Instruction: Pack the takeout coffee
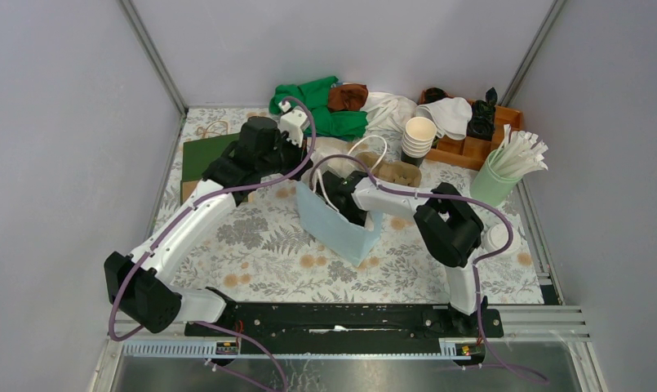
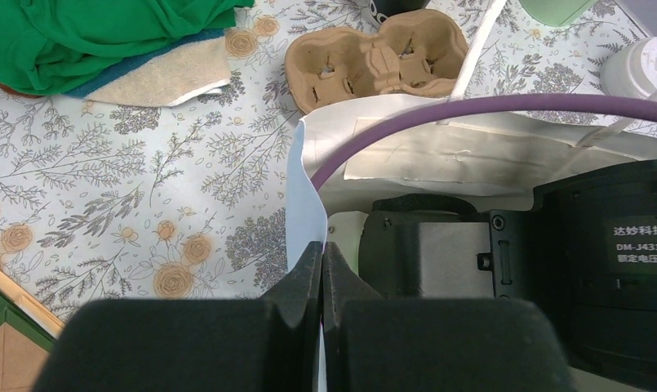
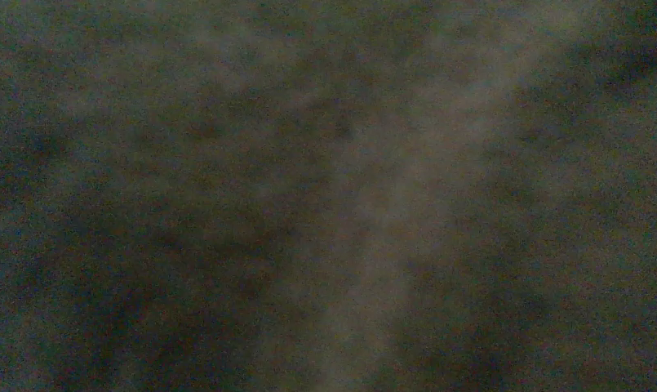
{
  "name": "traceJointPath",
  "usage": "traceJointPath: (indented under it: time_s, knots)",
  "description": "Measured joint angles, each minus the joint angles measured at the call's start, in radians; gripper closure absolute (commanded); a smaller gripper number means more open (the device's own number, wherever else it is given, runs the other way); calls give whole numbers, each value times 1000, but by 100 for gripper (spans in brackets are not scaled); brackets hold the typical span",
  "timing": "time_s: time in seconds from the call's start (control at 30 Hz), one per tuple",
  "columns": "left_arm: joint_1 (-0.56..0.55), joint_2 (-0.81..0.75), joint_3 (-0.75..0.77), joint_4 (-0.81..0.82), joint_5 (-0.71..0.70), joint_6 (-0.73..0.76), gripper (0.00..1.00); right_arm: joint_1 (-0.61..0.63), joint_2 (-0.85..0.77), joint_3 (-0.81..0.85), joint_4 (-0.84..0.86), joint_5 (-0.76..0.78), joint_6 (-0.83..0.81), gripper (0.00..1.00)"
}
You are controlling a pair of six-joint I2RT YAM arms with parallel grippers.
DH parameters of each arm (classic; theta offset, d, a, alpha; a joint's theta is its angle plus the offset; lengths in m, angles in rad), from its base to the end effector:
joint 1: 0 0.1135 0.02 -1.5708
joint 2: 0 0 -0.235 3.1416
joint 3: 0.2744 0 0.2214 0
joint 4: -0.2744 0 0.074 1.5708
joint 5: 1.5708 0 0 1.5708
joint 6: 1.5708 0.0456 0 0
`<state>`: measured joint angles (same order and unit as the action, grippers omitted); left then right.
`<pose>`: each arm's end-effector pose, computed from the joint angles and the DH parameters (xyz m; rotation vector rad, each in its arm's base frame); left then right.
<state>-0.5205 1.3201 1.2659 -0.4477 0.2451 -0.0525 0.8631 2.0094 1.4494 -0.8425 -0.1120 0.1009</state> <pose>0.2386 -0.1496 0.3326 0.6379 2.0138 -0.6013 0.2251 0.2709 0.1463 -1.1412 2.8097 0.2692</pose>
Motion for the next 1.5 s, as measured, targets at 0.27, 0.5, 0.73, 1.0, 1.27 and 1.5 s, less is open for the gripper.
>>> traceJointPath:
  time_s: [0.27, 0.5, 0.73, 1.0, 1.27, 1.5]
  knots:
    - [-7, 2, 21, -28, -19, 0, 100, 0, -17, -47, 43, 18, 13, 100]
    - [-9, 7, 43, -59, -40, 13, 100, 0, -26, -68, 60, 57, 20, 100]
    - [-11, 7, 69, -119, -52, 56, 100, 3, -30, -83, 72, 94, 24, 100]
    - [-11, -10, 37, -81, -43, 55, 100, 3, -86, -92, 65, 146, 19, 97]
    - [-13, -16, 16, -50, -39, 55, 100, 3, -220, -67, 58, 164, 10, 89]
    - [-16, -21, 16, -51, -40, 28, 100, 3, -280, 130, -3, 164, 5, 82]
